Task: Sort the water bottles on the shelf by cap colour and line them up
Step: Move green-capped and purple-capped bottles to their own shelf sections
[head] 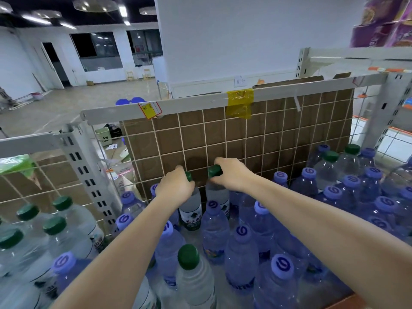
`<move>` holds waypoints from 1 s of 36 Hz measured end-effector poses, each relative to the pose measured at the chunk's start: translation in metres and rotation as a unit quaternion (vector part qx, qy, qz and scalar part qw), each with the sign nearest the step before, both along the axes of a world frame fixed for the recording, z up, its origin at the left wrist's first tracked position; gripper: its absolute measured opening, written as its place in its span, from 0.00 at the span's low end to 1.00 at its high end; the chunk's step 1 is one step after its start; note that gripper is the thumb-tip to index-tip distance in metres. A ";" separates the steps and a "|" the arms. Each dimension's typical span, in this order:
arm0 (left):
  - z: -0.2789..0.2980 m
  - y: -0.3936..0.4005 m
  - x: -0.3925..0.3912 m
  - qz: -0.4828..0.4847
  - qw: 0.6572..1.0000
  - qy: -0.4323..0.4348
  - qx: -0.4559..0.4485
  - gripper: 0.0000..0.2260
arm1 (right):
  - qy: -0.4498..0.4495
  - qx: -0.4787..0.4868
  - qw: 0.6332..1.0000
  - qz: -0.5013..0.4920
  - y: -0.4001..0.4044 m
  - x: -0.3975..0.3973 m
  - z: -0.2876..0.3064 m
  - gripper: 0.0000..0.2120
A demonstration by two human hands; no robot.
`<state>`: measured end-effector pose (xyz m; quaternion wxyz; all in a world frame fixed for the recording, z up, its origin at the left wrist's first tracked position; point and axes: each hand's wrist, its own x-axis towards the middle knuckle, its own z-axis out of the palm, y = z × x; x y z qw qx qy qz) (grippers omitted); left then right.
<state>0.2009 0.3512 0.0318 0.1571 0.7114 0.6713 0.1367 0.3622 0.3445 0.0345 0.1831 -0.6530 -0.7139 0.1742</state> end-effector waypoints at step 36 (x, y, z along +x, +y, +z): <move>0.169 -0.156 -0.098 0.064 0.837 -0.242 0.487 0.09 | 0.236 0.393 0.889 -0.004 -0.118 -0.109 0.149 0.12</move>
